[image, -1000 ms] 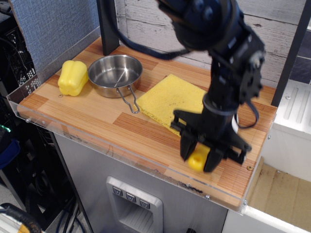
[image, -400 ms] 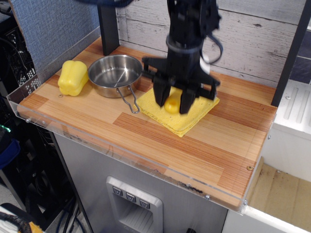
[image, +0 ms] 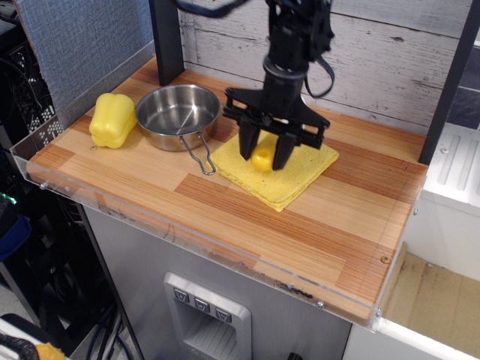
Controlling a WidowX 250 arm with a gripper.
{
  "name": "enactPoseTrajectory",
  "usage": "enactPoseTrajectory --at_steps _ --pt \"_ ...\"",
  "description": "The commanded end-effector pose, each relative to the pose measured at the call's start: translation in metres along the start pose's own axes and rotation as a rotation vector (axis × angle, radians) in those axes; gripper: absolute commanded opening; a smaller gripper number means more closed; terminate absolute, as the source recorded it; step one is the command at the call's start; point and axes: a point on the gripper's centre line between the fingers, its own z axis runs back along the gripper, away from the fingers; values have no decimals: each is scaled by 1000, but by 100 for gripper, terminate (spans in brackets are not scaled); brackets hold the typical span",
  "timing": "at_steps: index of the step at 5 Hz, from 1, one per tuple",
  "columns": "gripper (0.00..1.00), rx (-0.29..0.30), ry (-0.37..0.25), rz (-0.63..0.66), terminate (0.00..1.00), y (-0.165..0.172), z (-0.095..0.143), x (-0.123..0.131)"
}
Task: Pick up the knife and place it on above the yellow cloth
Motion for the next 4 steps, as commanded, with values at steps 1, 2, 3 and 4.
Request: enactPoseTrajectory --at_steps 1,2,3,4 --pt "0 -3 -41 -40 0 -4 15 -8" --pt "0 -11 -53 -32 0 1 24 -15" --pt "100 -7 -62 -14 0 7 30 -16" --pt "100 -20 -98 7 0 15 40 -12"
